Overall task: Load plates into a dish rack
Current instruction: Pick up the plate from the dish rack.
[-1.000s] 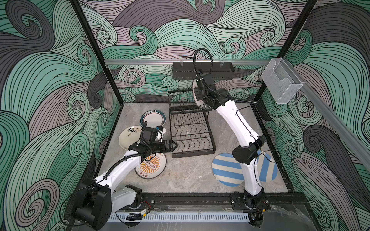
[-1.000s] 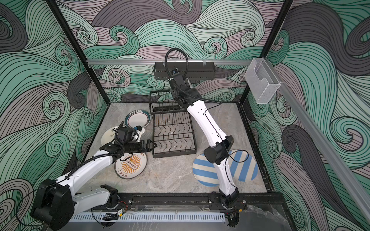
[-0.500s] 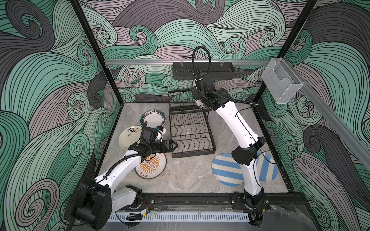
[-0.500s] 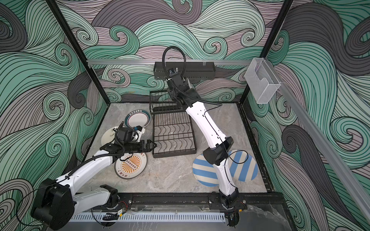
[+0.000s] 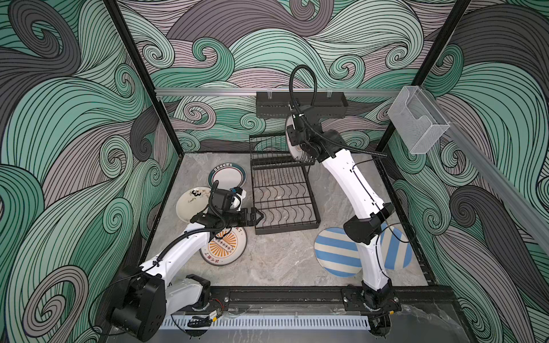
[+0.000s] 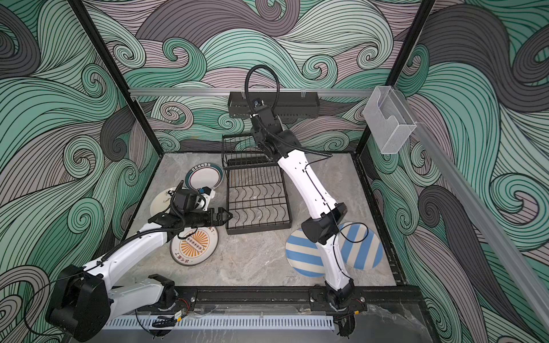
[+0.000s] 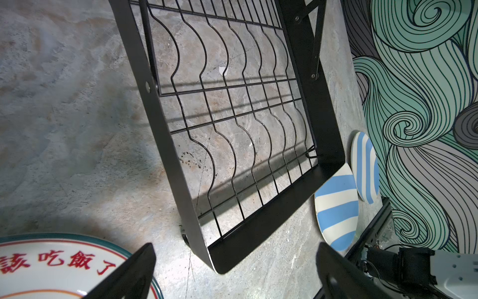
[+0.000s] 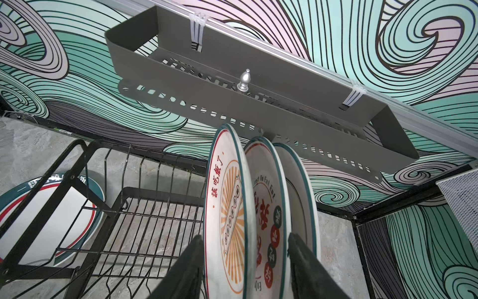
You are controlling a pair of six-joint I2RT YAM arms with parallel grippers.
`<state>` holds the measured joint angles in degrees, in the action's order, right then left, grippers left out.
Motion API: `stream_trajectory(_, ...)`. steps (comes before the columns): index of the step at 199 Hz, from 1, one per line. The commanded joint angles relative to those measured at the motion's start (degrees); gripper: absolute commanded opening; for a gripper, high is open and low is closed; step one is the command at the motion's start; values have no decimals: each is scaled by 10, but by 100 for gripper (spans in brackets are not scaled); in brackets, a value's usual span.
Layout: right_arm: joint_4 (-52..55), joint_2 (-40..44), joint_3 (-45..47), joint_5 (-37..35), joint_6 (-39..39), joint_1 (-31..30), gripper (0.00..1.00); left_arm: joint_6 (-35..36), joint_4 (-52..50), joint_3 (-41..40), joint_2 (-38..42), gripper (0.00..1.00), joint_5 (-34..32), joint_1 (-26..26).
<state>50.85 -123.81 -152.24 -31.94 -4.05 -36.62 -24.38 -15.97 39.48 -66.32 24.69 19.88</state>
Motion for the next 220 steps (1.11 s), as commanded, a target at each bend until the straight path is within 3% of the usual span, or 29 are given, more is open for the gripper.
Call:
stream_trajectory(1,10,-19,-6,5,8,1,53,10,-12,16,-6,99,3,-4)
stream_trajectory(46,14,-26,-3,7,9,0,46,9,-12,13,-3,99,3,-4)
stream_trajectory(114,31,-26,-1,-13,12,1,45,9,-12,14,0,99,4,-4)
stream_trajectory(150,33,-15,3,-6,16,0,23,9,-10,14,0,99,4,-4)
stream_trajectory(180,33,-9,-3,-4,18,-4,17,10,-9,14,0,99,7,-4)
stream_trajectory(220,33,-1,-10,-26,18,-11,0,10,-9,15,0,99,9,-4)
